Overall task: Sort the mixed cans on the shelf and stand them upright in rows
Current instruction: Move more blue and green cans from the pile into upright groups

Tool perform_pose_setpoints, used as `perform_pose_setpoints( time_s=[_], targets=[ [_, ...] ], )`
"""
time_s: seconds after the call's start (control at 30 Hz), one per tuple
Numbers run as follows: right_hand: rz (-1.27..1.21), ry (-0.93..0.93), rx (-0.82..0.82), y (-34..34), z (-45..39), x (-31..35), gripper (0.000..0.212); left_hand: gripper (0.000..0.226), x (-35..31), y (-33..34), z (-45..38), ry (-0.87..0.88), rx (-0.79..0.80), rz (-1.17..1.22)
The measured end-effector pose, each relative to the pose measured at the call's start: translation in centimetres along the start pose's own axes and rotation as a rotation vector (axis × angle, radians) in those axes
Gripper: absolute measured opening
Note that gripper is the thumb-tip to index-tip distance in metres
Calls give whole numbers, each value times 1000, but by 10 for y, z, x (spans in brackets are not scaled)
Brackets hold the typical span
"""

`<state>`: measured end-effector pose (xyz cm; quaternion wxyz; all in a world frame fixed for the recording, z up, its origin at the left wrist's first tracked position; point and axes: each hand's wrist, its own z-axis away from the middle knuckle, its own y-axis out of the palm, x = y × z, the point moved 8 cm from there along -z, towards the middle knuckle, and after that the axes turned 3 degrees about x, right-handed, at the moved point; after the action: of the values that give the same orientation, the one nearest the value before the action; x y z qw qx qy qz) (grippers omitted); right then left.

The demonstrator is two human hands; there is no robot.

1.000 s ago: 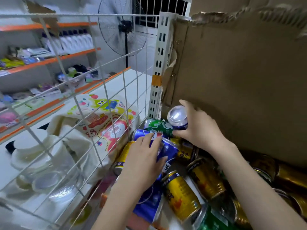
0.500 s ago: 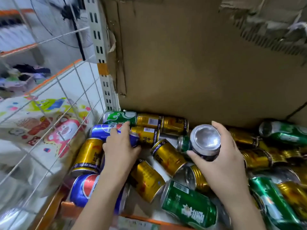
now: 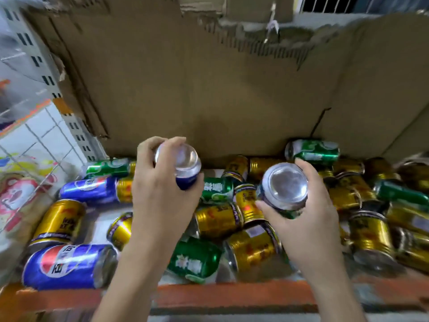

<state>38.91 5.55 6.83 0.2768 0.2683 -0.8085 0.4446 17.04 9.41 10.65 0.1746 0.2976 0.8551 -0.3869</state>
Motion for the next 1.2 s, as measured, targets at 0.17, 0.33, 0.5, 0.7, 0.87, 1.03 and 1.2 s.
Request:
perform_pose_setpoints(
  time_s=[0.17, 0.33, 0.5, 0.7, 0.87, 1.03, 1.2],
  targets=[
    [98, 36, -76, -98, 28, -63, 82, 62, -117, 63, 46, 114, 160, 189],
    [180, 127, -190, -212, 74, -146, 87, 69, -248, 144, 115, 196, 421, 379],
    [319, 223, -232, -310, 124, -230, 83, 78, -348, 211, 183, 258, 580, 438],
    [320, 341, -325, -396, 167, -307, 81, 88, -438, 272, 224, 357, 745, 473],
    [305, 433, -398, -441, 174, -361, 81, 82, -493, 328, 237, 434, 815, 495],
    [296, 498, -410, -477, 161, -416, 79, 79, -537, 395, 239, 450, 873, 471],
    [324, 508, -414, -534, 118, -480, 81, 74, -603, 471, 233, 475, 935, 477]
  ],
)
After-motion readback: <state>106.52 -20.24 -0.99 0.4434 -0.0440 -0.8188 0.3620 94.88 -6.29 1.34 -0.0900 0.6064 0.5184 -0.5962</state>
